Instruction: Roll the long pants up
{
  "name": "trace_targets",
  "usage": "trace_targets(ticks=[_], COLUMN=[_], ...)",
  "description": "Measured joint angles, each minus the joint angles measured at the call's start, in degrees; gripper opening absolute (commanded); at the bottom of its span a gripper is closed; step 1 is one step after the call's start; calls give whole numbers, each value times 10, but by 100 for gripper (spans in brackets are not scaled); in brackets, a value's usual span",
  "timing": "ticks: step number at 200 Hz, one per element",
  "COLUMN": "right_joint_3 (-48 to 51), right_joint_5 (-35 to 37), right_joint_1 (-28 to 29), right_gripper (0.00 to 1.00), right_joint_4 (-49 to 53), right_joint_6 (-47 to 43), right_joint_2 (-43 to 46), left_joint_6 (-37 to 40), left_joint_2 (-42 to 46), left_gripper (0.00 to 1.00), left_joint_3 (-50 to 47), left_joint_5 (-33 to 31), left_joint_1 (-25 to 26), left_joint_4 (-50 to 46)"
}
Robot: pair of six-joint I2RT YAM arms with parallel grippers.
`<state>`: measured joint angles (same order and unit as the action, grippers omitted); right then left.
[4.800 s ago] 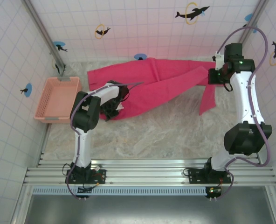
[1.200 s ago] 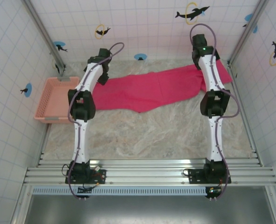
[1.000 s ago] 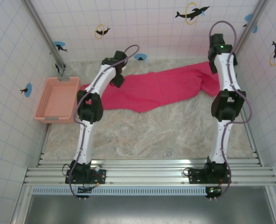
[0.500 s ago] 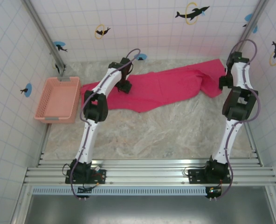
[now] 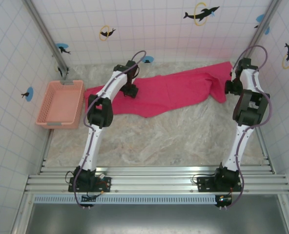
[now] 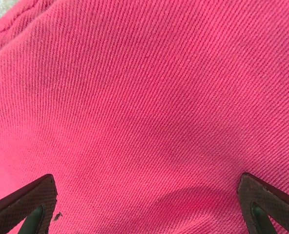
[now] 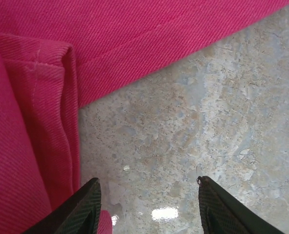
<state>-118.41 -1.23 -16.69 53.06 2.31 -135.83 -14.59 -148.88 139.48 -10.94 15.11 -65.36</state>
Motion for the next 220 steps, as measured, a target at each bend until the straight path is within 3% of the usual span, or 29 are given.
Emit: trace_targets(ticks=[17, 85, 167, 220], right_joint_3=[2, 2, 2, 2], right_joint_5=[2, -23, -173, -249], right_joint_1=[-4, -34, -28, -26], right_gripper=[63, 63, 52, 51], right_joint_4=[-8, -13, -33, -42], right_joint_6=[10, 20, 15, -7], right_joint_2=[3, 50, 59, 58], left_joint_6=[-5, -7, -11, -20], left_joint_2=[0, 0, -11, -13], left_gripper=[97, 97, 97, 97], left_joint_3=[0, 3, 22, 24], left_joint_5=[2, 12, 24, 28], left_joint_1=[0, 4, 4, 4], left_joint_4=[-2, -9, -17, -20])
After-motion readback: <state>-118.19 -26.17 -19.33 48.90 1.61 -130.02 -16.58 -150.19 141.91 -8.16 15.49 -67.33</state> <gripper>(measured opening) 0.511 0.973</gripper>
